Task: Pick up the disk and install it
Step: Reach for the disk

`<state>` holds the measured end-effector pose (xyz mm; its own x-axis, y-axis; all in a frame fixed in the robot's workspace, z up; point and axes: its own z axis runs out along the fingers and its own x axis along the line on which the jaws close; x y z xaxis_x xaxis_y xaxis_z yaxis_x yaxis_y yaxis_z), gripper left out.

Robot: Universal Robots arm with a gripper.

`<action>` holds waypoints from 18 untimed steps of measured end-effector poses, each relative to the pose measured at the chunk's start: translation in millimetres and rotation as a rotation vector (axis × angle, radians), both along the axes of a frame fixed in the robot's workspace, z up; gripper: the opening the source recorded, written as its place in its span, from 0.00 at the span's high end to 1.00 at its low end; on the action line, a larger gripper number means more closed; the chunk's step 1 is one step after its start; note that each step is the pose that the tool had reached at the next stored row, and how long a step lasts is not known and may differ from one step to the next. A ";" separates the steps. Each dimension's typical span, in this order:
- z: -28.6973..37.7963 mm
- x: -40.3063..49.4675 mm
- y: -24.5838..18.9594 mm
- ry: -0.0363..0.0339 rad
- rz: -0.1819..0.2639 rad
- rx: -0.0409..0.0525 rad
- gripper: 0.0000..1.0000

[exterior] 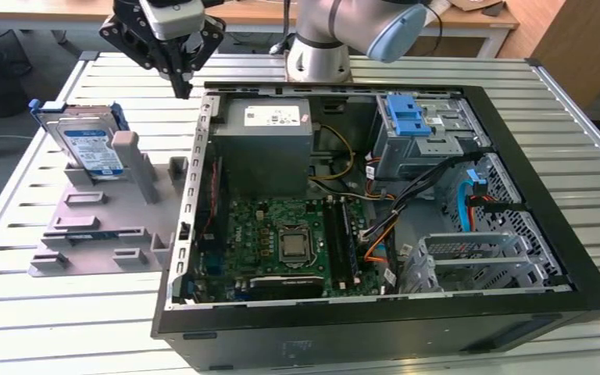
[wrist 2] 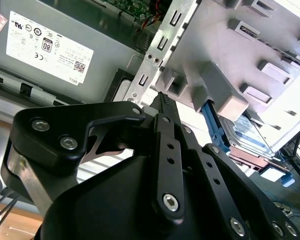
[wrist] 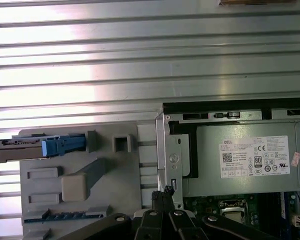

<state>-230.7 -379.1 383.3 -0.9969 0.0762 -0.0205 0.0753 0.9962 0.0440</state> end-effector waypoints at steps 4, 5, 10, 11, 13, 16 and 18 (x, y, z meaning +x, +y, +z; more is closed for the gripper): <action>-0.3 -3.5 0.4 -0.0001 0.000 0.0001 0.89; -0.3 -4.4 0.5 0.0000 0.000 0.0000 0.89; -0.6 -10.6 1.7 0.0000 0.000 0.0001 0.89; -0.6 -12.0 2.1 0.0000 0.000 0.0000 0.89; -0.8 -14.8 3.3 -0.0002 0.000 0.0002 0.89; -0.9 -19.3 5.1 0.0000 0.000 0.0000 0.89; -1.0 -22.5 6.6 0.0000 0.000 0.0001 0.89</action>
